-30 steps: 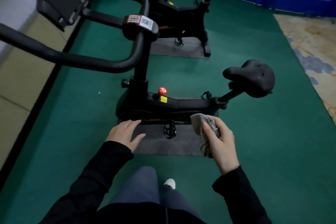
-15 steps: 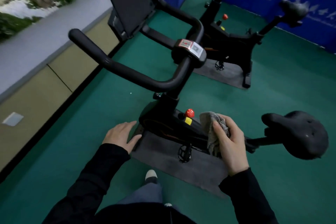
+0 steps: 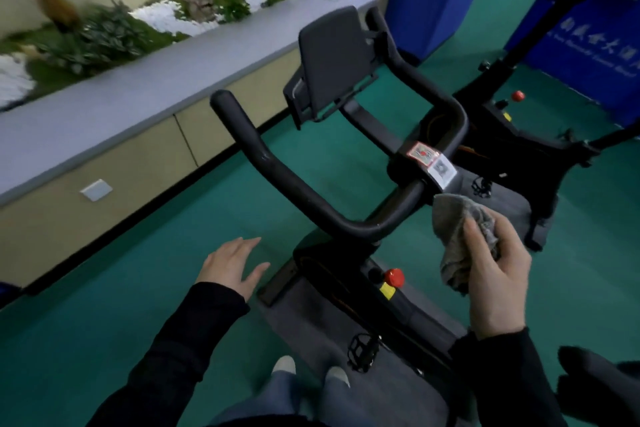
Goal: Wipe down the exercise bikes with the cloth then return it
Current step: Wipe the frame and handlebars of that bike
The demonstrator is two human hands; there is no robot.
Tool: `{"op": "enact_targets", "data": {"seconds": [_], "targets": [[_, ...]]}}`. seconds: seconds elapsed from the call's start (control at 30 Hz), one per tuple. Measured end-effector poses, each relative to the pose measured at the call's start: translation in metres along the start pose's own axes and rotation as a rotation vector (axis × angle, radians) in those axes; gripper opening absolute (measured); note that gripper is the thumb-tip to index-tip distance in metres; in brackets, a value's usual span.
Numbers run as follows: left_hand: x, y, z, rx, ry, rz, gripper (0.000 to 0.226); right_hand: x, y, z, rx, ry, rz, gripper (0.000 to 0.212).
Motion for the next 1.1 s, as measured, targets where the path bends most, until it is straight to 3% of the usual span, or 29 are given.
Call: {"op": "enact_targets", "data": {"seconds": [0.53, 0.77, 0.93, 1.1], "targets": [[-0.033, -0.036, -0.015, -0.586, -0.307, 0.278, 0.042, 0.055, 0.09, -0.066, 0.736, -0.232, 0.035, 0.017], [-0.022, -0.093, -0.052, -0.855, -0.262, 0.478, 0.038, 0.112, 0.175, -0.064, 0.809, -0.518, 0.055, 0.018], [-0.01, -0.116, -0.082, -0.934, -0.218, 0.591, 0.037, 0.145, 0.249, -0.069, 0.78, -0.776, 0.25, 0.018], [-0.004, -0.116, -0.098, -0.921, -0.181, 0.749, 0.031, 0.156, 0.299, -0.077, 1.071, -0.903, 0.622, 0.015]]}}
Point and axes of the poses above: each hand's wrist, its own z-axis away from the middle knuckle, its own y-axis out of the palm, x = y × z, the point moved 1 cm from there along -z, towards the middle knuckle, and after that the axes turned 12 degrees about y, right-handed, at the moved point
